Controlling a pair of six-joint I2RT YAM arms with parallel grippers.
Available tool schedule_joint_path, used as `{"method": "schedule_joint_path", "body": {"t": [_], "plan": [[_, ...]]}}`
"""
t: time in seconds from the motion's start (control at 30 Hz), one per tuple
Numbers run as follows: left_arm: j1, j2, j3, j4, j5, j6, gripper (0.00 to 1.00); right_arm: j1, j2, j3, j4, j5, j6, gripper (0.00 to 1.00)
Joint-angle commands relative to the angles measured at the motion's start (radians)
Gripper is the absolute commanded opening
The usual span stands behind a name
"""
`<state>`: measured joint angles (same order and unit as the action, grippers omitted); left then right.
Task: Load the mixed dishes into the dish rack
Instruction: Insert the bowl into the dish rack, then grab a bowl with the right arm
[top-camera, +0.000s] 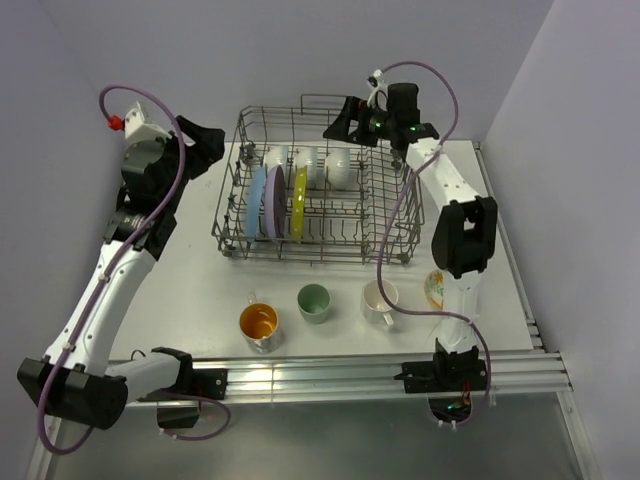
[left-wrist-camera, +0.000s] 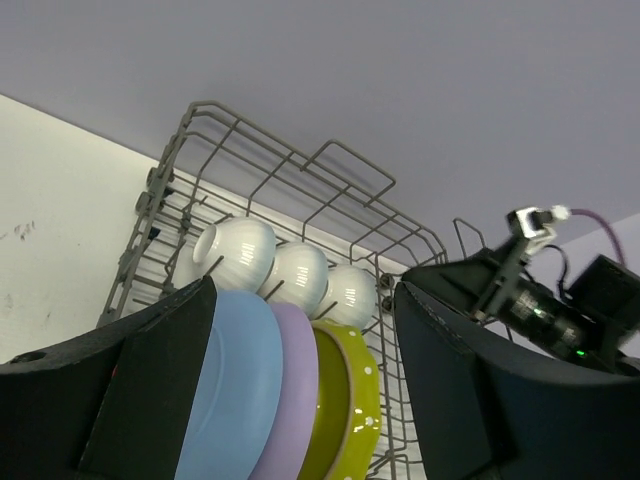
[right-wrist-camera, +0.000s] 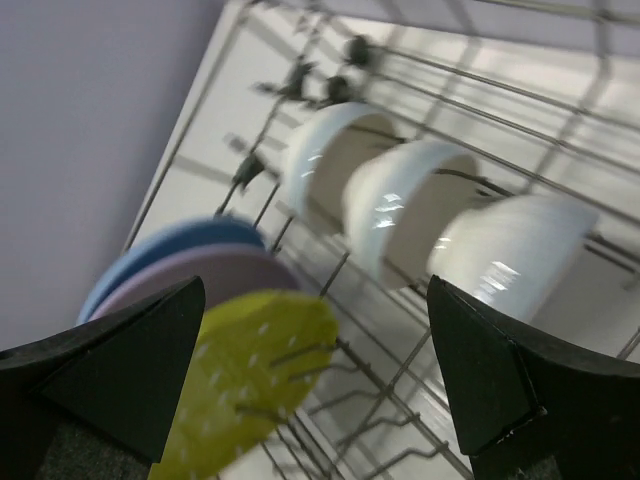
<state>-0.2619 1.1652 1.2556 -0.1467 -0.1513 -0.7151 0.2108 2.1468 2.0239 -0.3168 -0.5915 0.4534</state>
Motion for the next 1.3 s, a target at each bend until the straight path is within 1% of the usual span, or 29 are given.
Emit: {"method": "schedule_joint_path", "body": {"t": [0.0, 0.03, 0.07, 0.1, 0.13, 0.3, 0.33, 0.37, 0.4, 0.43, 0.47, 0.5, 0.53, 0.57, 0.67, 0.73, 0.83, 0.9, 0.93, 1.0, 1.03, 1.07, 1.13, 1.17, 1.2, 1.23, 1.27], "plan": [[0.007, -0.082, -0.041, 0.050, -0.047, 0.025, 0.81, 0.024, -0.192, -0.031, 0.087, -0.275, -0.367, 1.00], [0.010, -0.114, -0.054, 0.053, -0.053, 0.026, 0.82, 0.032, -0.208, -0.027, 0.047, -0.259, -0.424, 1.00], [0.012, -0.131, -0.082, 0.059, -0.059, 0.025, 0.83, 0.036, -0.235, -0.022, -0.009, -0.283, -0.546, 1.00], [0.016, -0.168, -0.097, 0.062, -0.073, 0.025, 0.86, 0.042, -0.248, -0.019, -0.039, -0.300, -0.597, 1.00], [0.016, -0.186, -0.111, 0.064, -0.079, 0.026, 0.87, 0.045, -0.260, -0.019, -0.062, -0.286, -0.658, 1.00], [0.030, -0.269, -0.168, 0.041, -0.090, 0.046, 0.92, 0.053, -0.317, 0.013, -0.280, -0.378, -0.919, 1.00], [0.033, -0.285, -0.171, 0.033, -0.076, 0.054, 0.92, 0.061, -0.329, 0.015, -0.322, -0.402, -1.047, 1.00], [0.033, -0.292, -0.176, 0.026, -0.067, 0.062, 0.92, 0.068, -0.356, 0.022, -0.425, -0.415, -1.123, 1.00], [0.035, -0.298, -0.177, 0.006, -0.056, 0.075, 0.92, 0.081, -0.372, 0.024, -0.482, -0.412, -1.209, 1.00], [0.035, -0.311, -0.180, -0.004, -0.030, 0.080, 0.92, 0.111, -0.402, 0.025, -0.549, -0.407, -1.399, 1.00], [0.036, -0.317, -0.188, -0.011, -0.015, 0.088, 0.92, 0.133, -0.418, 0.012, -0.659, -0.390, -1.474, 1.00], [0.036, -0.334, -0.194, -0.022, 0.002, 0.097, 0.92, 0.154, -0.438, -0.005, -0.692, -0.323, -1.534, 1.00], [0.036, -0.343, -0.200, -0.025, 0.037, 0.100, 0.92, 0.174, -0.482, -0.029, -0.714, -0.297, -1.620, 1.00], [0.035, -0.352, -0.215, -0.028, 0.054, 0.103, 0.92, 0.200, -0.507, -0.092, -0.723, -0.286, -1.645, 1.00], [0.036, -0.401, -0.255, -0.033, 0.108, 0.105, 0.92, 0.210, -0.602, -0.200, -0.661, -0.301, -1.618, 1.00], [0.036, -0.444, -0.280, -0.033, 0.128, 0.101, 0.91, 0.207, -0.652, -0.224, -0.648, -0.327, -1.602, 0.99], [0.036, -0.507, -0.335, -0.027, 0.144, 0.097, 0.91, 0.176, -0.724, -0.286, -0.617, -0.385, -1.595, 0.99], [0.036, -0.535, -0.377, -0.019, 0.160, 0.079, 0.91, 0.150, -0.755, -0.332, -0.575, -0.395, -1.567, 0.99], [0.036, -0.561, -0.392, -0.014, 0.163, 0.071, 0.91, 0.138, -0.787, -0.343, -0.558, -0.396, -1.523, 0.98], [0.036, -0.584, -0.436, -0.001, 0.170, 0.053, 0.91, 0.110, -0.824, -0.404, -0.460, -0.381, -1.445, 0.98], [0.036, -0.601, -0.449, -0.001, 0.174, 0.046, 0.91, 0.078, -0.861, -0.422, -0.424, -0.370, -1.373, 0.98], [0.036, -0.607, -0.468, -0.001, 0.174, 0.042, 0.90, 0.061, -0.876, -0.456, -0.365, -0.351, -1.340, 0.98], [0.036, -0.622, -0.482, -0.004, 0.171, 0.040, 0.90, 0.021, -0.910, -0.476, -0.318, -0.332, -1.235, 0.97], [0.035, -0.627, -0.492, -0.005, 0.170, 0.042, 0.91, -0.019, -0.919, -0.491, -0.270, -0.318, -1.198, 0.97], [0.036, -0.627, -0.495, -0.005, 0.167, 0.051, 0.91, -0.034, -0.932, -0.502, -0.245, -0.279, -1.156, 0.96], [0.036, -0.625, -0.495, -0.007, 0.161, 0.055, 0.91, -0.051, -0.952, -0.513, -0.217, -0.254, -1.082, 0.96], [0.036, -0.622, -0.495, -0.008, 0.157, 0.062, 0.91, -0.079, -0.962, -0.536, -0.178, -0.225, -1.053, 0.96]]}}
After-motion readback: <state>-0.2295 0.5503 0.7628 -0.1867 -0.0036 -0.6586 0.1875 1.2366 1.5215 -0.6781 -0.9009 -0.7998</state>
